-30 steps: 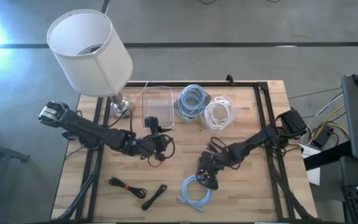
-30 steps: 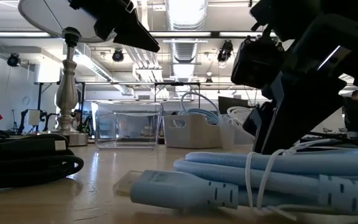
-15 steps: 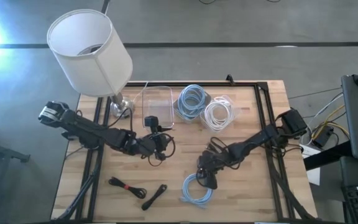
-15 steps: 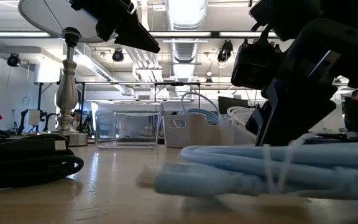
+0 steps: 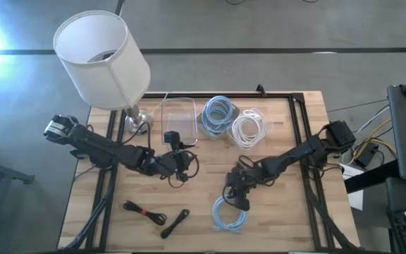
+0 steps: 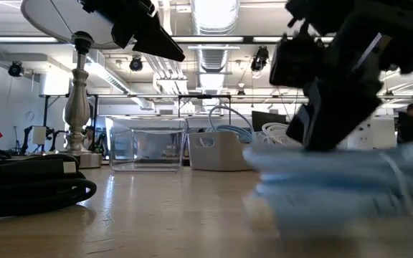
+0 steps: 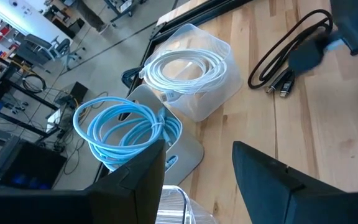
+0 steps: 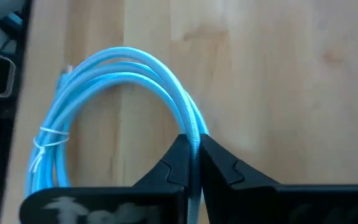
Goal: Sort HDMI cables
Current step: Put the blue HDMI cable into the gray bin
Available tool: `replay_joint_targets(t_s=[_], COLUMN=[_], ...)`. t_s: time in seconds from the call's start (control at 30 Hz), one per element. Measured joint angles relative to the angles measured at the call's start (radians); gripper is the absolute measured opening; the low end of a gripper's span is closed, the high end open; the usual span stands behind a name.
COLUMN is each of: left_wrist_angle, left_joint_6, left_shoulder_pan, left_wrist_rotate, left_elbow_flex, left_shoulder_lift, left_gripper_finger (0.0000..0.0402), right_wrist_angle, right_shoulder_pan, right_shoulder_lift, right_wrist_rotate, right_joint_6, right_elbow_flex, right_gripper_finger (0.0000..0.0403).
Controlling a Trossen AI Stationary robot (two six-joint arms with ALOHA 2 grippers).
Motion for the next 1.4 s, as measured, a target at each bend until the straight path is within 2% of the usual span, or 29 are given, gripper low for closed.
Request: replay_joint_targets(t_s=[0.23, 0.37, 0.47, 0.63, 0.8, 0.87, 1.03, 1.17, 1.23, 1.4], left_wrist_angle=[0.0, 0.0, 0.0, 0.0, 0.0, 0.0, 0.0, 0.0, 0.0, 0.0], left_joint_6=[0.0, 0.001, 0.017, 0.024, 0.026, 0.026, 0.027, 0.027, 0.027, 0.043], left_shoulder_pan=[0.0, 0.0, 0.0, 0.0, 0.003, 0.006, 0.012, 0.017, 0.02, 0.028], left_wrist_rotate=[0.0, 0.0, 0.0, 0.0, 0.0, -0.004, -0.03, -0.031, -0.031, -0.031], left_elbow_flex=[-0.002, -0.002, -0.002, -0.002, -0.002, -0.002, -0.002, -0.003, -0.003, -0.002], left_shoulder_lift=[0.0, 0.0, 0.0, 0.0, 0.0, 0.0, 0.0, 0.0, 0.0, 0.0], left_gripper_finger=[0.019, 0.019, 0.019, 0.019, 0.0191, 0.019, 0.0191, 0.0191, 0.0191, 0.0191], right_wrist_angle=[-0.141, -0.273, -0.39, -0.529, -0.538, -0.539, -0.529, -0.478, -0.451, -0.323], right_shoulder_pan=[-0.042, -0.065, -0.081, -0.112, -0.156, -0.188, -0.298, -0.404, -0.467, -0.612], right_shoulder_lift=[-0.124, -0.202, -0.255, -0.323, -0.357, -0.359, -0.357, -0.348, -0.34, -0.287], right_wrist_rotate=[0.042, 0.126, 0.236, 0.524, 0.765, 0.816, 0.812, 0.792, 0.726, 0.462], right_joint_6=[-0.082, -0.195, -0.33, -0.586, -0.892, -0.993, -1.128, -1.237, -1.283, -1.411], right_elbow_flex=[0.051, 0.107, 0.163, 0.273, 0.372, 0.408, 0.458, 0.445, 0.435, 0.409], right_gripper_finger=[0.0014, 0.0014, 0.0014, 0.0014, 0.0013, 0.0013, 0.0013, 0.0013, 0.0013, 0.0013])
